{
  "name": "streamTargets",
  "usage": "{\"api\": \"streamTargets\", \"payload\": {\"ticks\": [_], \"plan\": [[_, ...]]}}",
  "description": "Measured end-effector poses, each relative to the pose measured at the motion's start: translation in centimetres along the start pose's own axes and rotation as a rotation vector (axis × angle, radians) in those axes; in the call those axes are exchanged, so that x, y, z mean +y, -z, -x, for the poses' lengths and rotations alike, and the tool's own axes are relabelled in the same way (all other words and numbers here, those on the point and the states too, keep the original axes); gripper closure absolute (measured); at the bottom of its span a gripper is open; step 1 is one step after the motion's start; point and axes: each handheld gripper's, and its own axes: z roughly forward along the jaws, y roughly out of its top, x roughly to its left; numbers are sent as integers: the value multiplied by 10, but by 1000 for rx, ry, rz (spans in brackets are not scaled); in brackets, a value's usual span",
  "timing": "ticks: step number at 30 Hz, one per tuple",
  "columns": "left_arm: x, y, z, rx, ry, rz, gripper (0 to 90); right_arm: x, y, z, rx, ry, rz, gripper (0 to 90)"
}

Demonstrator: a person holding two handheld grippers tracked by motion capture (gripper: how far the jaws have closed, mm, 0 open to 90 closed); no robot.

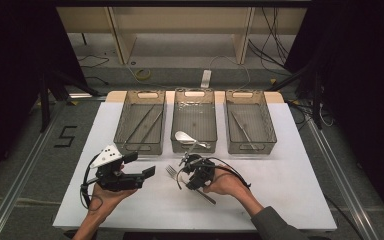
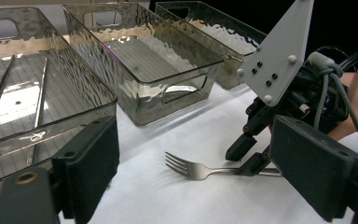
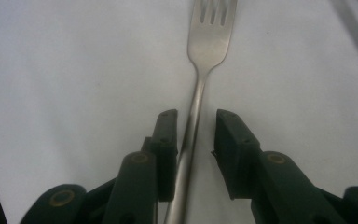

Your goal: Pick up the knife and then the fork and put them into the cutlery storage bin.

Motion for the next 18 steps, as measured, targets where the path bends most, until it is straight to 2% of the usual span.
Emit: {"api": "streamTargets", "payload": {"ticks": [14, 18], "plan": [[0, 0, 0, -1, -1, -1, 154, 1, -4, -2, -19, 23, -25, 771], [0, -1, 1, -2, 0, -1, 154, 2, -4, -4, -34, 13, -29, 780]]}}
